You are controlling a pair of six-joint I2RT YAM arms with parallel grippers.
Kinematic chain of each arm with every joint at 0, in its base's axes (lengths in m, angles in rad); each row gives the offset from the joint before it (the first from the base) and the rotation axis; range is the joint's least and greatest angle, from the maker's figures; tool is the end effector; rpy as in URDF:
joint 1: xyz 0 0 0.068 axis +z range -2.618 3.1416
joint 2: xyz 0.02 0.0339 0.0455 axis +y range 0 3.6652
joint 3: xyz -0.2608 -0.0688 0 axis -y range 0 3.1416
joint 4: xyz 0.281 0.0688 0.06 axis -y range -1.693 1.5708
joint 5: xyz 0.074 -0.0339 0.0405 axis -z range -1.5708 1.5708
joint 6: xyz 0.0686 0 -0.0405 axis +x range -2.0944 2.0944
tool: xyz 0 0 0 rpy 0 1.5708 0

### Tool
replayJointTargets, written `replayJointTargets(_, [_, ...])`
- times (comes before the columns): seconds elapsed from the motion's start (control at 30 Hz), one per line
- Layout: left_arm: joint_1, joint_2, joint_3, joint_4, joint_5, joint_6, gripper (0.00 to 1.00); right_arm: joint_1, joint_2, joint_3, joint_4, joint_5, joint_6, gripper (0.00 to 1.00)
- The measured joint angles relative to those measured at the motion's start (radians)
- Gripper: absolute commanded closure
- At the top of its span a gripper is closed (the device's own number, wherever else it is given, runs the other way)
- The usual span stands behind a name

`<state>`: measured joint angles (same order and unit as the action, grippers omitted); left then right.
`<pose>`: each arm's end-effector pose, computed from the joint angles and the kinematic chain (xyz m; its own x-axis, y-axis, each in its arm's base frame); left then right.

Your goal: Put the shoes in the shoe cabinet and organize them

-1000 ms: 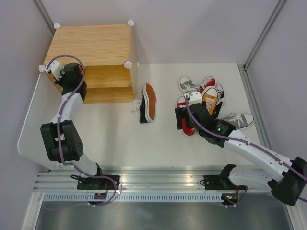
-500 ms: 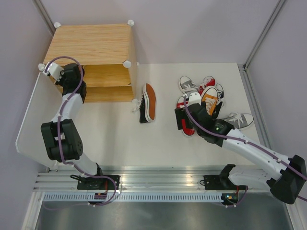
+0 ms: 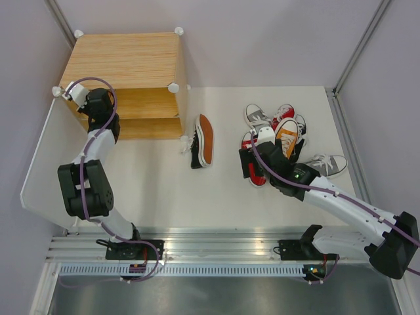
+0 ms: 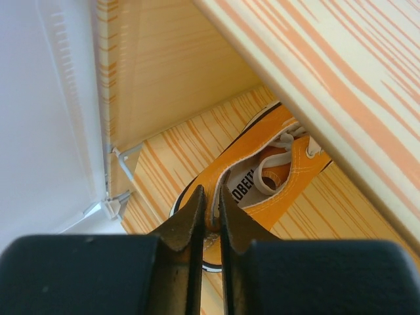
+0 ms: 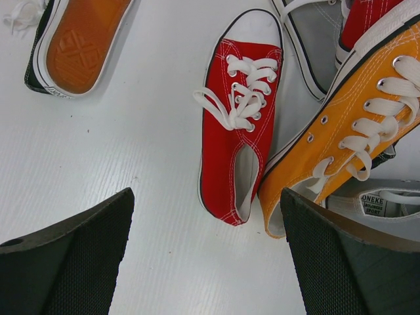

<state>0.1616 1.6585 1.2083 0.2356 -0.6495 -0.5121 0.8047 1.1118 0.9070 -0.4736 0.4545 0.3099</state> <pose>0.4351 0.1130 0.2777 0.1653 -0.3684 -0.9148 -0.7231 0.5855 -0.3665 0.2279 0.1934 0.2638 -0.5396 -0.1656 -0.8255 -0.2582 0.9658 -0.0249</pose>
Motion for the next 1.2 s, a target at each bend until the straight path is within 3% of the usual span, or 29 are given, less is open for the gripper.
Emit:
replayJointTargets(0.77, [0.027, 0.067, -0.005, 0.150, 0.084, 0.158, 0.73, 0.000, -0.031, -0.037, -0.019, 0.016, 0.008, 0.04])
replayJointTargets(0.97, [0.036, 0.071, -0.003, 0.145, 0.108, 0.161, 0.34, 0.000, -0.032, -0.037, -0.026, 0.016, 0.009, 0.04])
replayJointTargets(1.2, [0.042, -0.003, -0.008, 0.023, 0.129, 0.155, 0.10, 0.000, -0.035, -0.035, -0.042, 0.016, 0.008, 0.04])
